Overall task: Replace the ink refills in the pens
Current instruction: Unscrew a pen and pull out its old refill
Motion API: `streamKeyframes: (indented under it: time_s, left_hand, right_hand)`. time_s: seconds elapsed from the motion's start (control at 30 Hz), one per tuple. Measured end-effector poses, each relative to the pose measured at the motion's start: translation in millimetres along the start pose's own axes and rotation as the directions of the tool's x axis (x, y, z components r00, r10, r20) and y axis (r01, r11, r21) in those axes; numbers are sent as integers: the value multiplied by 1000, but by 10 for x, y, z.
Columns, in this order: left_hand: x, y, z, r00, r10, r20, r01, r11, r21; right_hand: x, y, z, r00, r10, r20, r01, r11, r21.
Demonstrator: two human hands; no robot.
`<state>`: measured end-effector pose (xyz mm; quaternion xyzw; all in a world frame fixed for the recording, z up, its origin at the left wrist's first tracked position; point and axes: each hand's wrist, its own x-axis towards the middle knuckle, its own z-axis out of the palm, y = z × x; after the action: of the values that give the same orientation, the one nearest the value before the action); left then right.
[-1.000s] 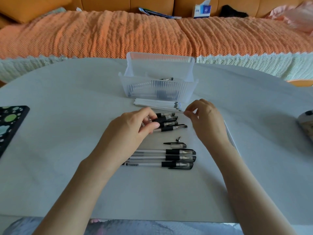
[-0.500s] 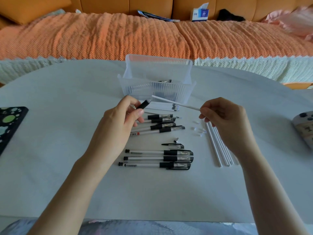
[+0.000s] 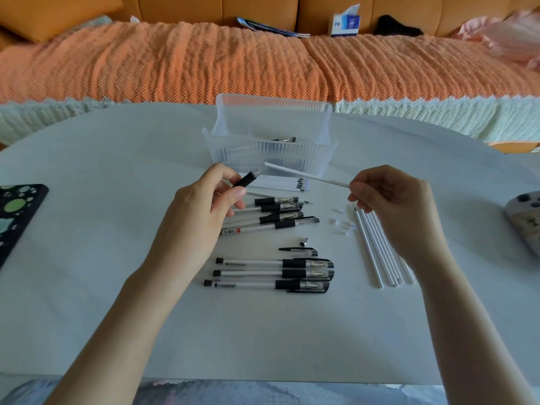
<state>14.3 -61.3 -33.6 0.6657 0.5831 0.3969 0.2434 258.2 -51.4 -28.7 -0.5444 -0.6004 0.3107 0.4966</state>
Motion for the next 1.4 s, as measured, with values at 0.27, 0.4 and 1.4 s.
streamKeyframes:
  time_s: [0.27,0.4,1.4]
  left_hand:
    - [-11,29,-13,1000,-8,13,8,1000,20]
    - [-10,4,-37,1000,-11,10,10,998,59]
    - [-80,71,125,970,43,239,-67,993,96]
  right_hand:
    - [1,22,-20,999,5,36,-3,998,-65]
    - [4,46,-45,998,-10,58,17,992,-129]
    - [-154,-38,242,957,95,274,-63,990,-123]
